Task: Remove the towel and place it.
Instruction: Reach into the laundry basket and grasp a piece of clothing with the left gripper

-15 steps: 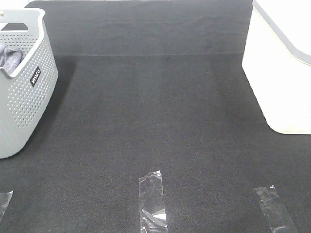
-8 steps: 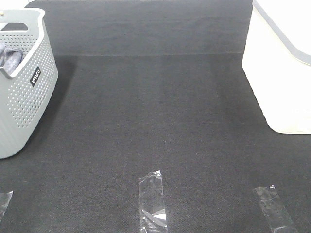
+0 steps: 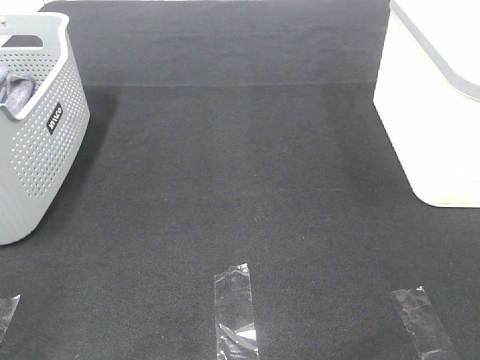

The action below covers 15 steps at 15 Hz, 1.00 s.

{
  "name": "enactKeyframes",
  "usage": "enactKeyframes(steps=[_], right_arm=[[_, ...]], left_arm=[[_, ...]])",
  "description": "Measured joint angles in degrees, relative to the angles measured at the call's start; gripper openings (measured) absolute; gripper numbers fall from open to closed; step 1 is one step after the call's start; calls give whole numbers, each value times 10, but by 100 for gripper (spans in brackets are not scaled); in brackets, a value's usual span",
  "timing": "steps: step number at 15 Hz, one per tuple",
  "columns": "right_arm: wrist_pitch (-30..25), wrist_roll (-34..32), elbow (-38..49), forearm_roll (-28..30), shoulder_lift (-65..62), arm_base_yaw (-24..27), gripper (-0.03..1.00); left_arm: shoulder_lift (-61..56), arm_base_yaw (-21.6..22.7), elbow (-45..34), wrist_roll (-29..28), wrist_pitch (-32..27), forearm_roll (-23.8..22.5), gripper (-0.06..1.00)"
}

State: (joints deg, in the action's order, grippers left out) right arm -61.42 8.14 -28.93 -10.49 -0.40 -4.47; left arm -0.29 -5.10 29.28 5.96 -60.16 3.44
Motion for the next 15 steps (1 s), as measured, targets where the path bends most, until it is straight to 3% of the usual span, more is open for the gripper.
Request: enactKeyframes(steps=[15], right_arm=[[0, 0, 0, 0, 0, 0, 74]], left_arm=[[0, 0, 0, 0, 0, 0, 74]])
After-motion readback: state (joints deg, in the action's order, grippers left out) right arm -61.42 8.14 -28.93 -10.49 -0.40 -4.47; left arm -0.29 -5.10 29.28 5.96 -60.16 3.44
